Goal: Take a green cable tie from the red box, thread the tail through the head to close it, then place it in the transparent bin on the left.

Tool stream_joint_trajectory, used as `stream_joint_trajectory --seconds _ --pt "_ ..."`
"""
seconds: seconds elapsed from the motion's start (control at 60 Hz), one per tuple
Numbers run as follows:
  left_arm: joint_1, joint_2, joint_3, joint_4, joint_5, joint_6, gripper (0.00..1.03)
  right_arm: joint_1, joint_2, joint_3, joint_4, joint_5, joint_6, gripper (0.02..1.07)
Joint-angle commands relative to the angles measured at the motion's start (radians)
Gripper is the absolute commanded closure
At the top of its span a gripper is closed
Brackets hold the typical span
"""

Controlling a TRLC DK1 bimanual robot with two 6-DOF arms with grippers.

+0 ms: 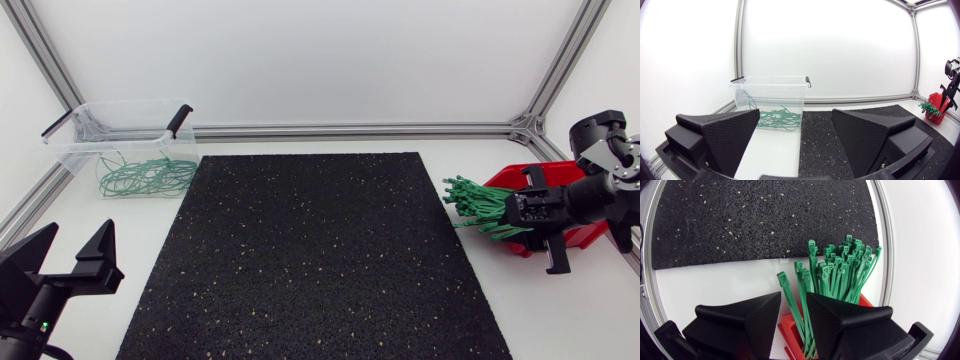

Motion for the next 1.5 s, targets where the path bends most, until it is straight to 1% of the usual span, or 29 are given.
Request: stream_joint_trajectory --seconds 0.0,0.267,0.3,0.817,0.933,1.117,1.317,1.483 --pt "0.000 -0.005 -0.041 -0.010 -0.002 -0.014 0.03 0.004 0.021 -0.026 0.009 0.003 -0.022 0.69" --pt "0.000 -0.005 -0.041 -0.010 -0.002 -0.014 0.03 0.012 0.041 -0.038 0.035 0.011 -0.019 0.98" --pt "0.000 -0.005 -0.041 -0.010 -0.002 -0.014 0.03 0.013 0.041 -0.040 0.038 0.013 -0.019 1.00" --pt "0.001 -0.005 -0.041 -0.014 -0.002 -0.014 0.03 0.013 -0.040 -0.023 0.022 -0.004 -0.013 1.01" --pt "0.000 -0.005 -0.041 -0.014 -0.002 -0.014 0.03 0.006 -0.066 0.003 -0.005 -0.016 -0.013 1.01" --pt "0.000 -0.005 -0.041 -0.015 -0.002 -0.014 0.03 -0.019 -0.107 0.071 -0.061 -0.067 -0.004 1.01" --pt "-0.002 -0.005 -0.041 -0.015 -0.001 -0.014 0.03 -0.020 -0.140 0.109 -0.070 -0.084 0.017 1.01" --pt "-0.002 -0.005 -0.041 -0.015 0.001 -0.014 0.03 -0.016 -0.160 0.103 -0.076 -0.089 0.027 1.01"
